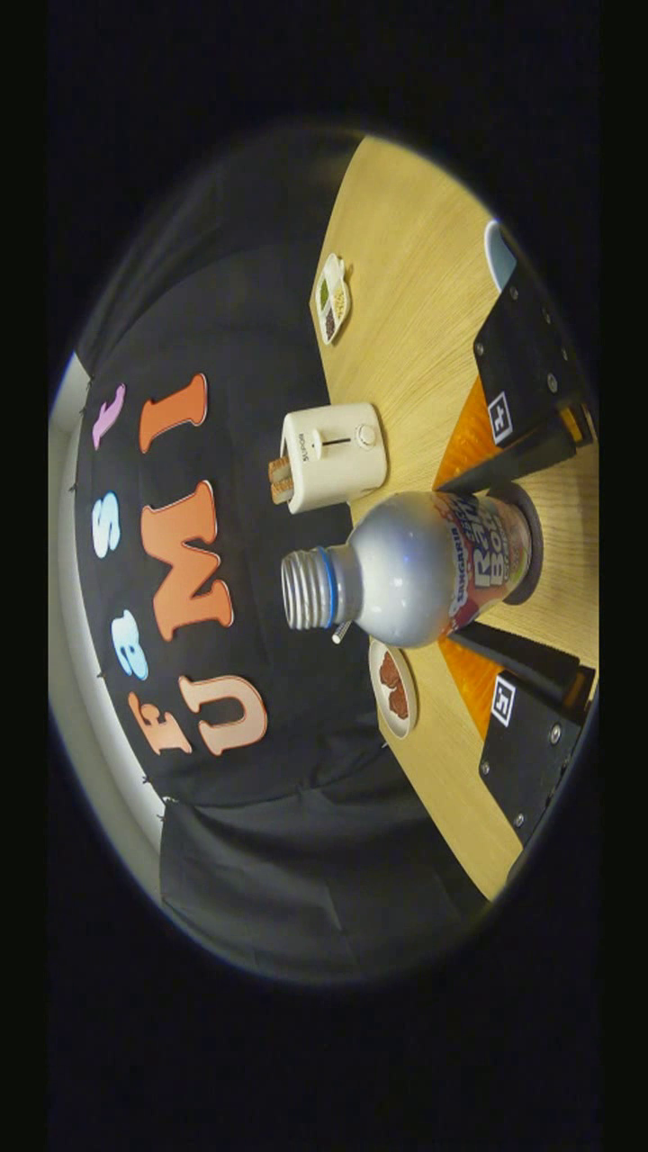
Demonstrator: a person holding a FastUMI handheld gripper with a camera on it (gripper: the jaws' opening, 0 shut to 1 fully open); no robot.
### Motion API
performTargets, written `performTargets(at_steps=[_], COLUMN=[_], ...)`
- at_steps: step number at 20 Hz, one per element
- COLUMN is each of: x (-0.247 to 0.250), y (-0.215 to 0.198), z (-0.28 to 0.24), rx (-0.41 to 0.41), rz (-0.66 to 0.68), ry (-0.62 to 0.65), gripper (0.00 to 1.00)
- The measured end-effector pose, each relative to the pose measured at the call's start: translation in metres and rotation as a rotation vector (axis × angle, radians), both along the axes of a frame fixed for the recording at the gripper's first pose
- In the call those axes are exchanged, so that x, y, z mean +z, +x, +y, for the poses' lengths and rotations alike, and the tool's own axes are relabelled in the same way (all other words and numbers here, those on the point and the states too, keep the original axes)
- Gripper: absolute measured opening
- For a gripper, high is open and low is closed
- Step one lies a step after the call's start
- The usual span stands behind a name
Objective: Take the bottle from table, then pour the juice into the cup, finally place the bottle on the coaster
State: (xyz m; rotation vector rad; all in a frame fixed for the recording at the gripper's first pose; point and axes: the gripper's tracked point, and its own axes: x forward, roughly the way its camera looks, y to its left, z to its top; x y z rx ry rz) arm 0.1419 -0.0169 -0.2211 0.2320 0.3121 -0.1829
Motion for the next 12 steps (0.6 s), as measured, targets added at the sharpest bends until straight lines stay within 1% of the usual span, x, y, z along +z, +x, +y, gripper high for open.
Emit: performTargets(at_steps=[6, 10, 12], x=[-0.010, -0.020, -0.016], y=[0.003, -0.004, -0.009], z=[0.000, 0.006, 0.012], rx=[-0.001, 0.013, 0.017], rz=[0.015, 0.067, 0.081], ry=[-0.098, -0.140, -0.128], gripper=[0.78, 0.82, 0.90])
